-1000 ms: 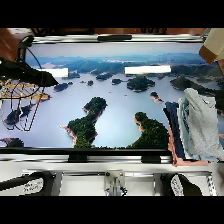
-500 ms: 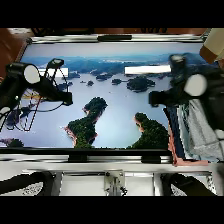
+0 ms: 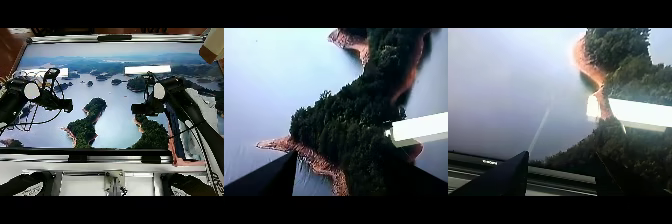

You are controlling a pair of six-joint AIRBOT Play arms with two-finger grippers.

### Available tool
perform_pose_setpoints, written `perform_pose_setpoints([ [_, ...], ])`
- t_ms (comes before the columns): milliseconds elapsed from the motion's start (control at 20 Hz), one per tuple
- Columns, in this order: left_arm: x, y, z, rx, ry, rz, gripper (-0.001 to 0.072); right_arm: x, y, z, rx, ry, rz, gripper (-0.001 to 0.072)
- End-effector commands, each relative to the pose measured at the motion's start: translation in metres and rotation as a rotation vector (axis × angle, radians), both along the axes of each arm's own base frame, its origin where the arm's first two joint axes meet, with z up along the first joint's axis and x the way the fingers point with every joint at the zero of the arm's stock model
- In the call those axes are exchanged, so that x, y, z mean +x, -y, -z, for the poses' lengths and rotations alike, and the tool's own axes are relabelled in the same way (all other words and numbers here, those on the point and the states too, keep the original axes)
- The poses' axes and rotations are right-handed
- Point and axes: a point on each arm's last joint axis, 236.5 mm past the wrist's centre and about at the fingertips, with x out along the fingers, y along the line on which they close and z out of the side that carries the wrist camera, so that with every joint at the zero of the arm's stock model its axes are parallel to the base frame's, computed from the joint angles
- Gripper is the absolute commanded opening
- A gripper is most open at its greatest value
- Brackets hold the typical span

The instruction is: Fold the shirts.

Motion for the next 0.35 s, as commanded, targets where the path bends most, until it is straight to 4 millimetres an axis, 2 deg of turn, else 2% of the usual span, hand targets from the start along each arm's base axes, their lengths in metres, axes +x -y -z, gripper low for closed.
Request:
perform_pose_setpoints([
  [0,0.0035,-0.0018,-0.0012,0.005,0.023,-0.006,0.0624,-0.0012,-0.0019,0.0024,0.000,-0.008,-0.003,0.0517],
  [300,0.0019,-0.0023,-0.0006,0.024,0.025,0.051,0.0624,-0.0012,-0.0019,0.0025,0.000,-0.009,-0.003,0.0517],
])
